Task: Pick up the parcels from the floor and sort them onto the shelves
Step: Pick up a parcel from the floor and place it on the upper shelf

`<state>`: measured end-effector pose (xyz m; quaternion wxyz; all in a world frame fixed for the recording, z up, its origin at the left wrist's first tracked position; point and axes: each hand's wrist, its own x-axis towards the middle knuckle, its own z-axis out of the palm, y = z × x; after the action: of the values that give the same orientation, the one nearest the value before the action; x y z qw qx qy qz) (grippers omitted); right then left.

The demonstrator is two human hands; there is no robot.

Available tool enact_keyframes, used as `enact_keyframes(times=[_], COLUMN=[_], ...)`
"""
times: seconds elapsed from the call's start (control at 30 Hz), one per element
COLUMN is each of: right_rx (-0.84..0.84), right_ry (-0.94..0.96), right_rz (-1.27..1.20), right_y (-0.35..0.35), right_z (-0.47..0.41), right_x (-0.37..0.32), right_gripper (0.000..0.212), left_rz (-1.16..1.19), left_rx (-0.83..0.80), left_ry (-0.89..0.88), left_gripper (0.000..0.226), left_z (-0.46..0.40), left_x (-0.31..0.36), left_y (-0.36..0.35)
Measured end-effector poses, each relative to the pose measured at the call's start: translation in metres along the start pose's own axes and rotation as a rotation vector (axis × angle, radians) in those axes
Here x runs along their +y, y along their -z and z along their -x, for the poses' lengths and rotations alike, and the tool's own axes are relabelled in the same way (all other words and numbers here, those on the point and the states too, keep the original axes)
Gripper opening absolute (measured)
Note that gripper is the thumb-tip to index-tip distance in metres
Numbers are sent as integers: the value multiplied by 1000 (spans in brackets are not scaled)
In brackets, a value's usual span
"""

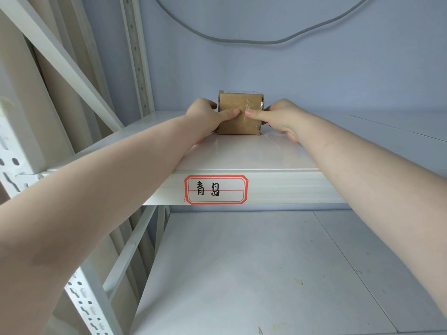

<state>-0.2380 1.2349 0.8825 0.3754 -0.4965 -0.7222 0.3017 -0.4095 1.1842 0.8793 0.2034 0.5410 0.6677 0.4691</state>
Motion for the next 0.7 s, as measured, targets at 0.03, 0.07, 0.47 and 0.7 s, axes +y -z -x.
enact_keyframes(times=[0.03,0.07,0.47,0.7], right_rx=[2,4,20,48], right_ry=[2,5,13,14], right_rz=[2,7,2,19], right_y=[-1,-1,-7,-8], right_z=[0,1,-3,-6], right_x=[0,-1,-3,-3], right_gripper=[74,72,56,64], left_rz=[4,0,-24,-10], left_rx=[-1,-2,8,4], left_ry=[-2,-2,-23,-22], left_gripper=[87,84,73,71], left_z=[0,0,-2,0], left_x=[0,0,-1,-1], left_y=[-1,-1,1,1])
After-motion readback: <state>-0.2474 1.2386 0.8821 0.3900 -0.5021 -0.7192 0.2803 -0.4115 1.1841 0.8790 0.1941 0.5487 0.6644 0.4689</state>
